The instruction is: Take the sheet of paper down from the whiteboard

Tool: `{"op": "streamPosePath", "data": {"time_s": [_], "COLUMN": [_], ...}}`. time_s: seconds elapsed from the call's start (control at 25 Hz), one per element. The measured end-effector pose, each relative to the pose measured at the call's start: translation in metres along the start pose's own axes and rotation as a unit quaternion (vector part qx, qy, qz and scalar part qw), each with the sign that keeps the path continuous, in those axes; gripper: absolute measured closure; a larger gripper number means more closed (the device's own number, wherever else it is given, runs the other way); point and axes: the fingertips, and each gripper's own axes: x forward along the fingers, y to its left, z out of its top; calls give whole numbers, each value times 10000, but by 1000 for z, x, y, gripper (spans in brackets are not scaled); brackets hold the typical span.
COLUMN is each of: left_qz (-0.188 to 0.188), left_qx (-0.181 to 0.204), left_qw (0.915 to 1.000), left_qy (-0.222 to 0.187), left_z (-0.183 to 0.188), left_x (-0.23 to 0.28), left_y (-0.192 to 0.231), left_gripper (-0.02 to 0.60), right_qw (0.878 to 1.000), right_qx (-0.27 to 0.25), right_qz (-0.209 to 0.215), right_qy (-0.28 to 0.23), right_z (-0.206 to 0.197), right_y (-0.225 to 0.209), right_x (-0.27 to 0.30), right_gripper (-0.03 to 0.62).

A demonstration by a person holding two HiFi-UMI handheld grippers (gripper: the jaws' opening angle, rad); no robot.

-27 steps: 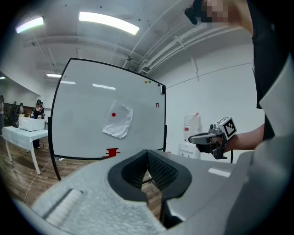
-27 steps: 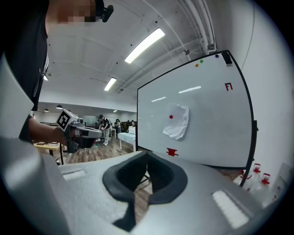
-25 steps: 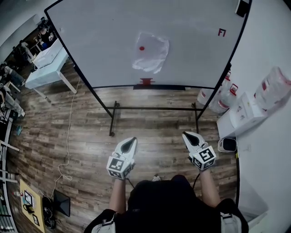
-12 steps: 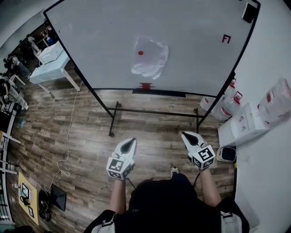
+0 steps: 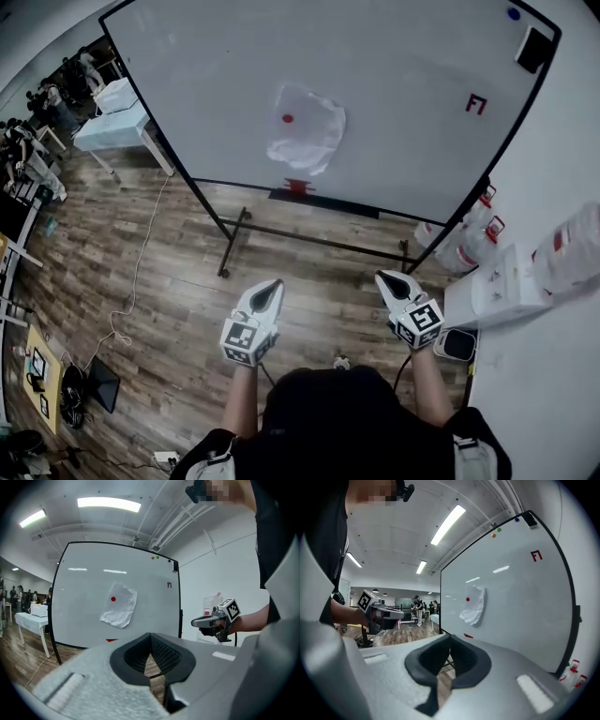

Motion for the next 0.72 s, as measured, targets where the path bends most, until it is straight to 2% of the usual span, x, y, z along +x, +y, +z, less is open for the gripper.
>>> {"op": "streamPosePath", "data": {"time_s": [0.28, 0.48, 0.72], "left_qz": [489, 635, 714], "left_qx": [-183, -232, -328], "left_qw": [9986, 9977, 9969], "left_qy": [18, 34, -12], "left_z": [-7, -13, -13], "left_x": [8, 13, 21], "left_y": [-4, -5, 23], "left_gripper": [571, 571, 571], "right_qw": [9991, 9985, 9986], "right_qx": [-61, -62, -132], "right_qz": [405, 533, 504], "right_qy": [53, 74, 104], "right_z": [-5, -7, -1], "right_y": [-20, -32, -39], "right_x": [8, 17, 36], "right_gripper": [589, 589, 589]}}
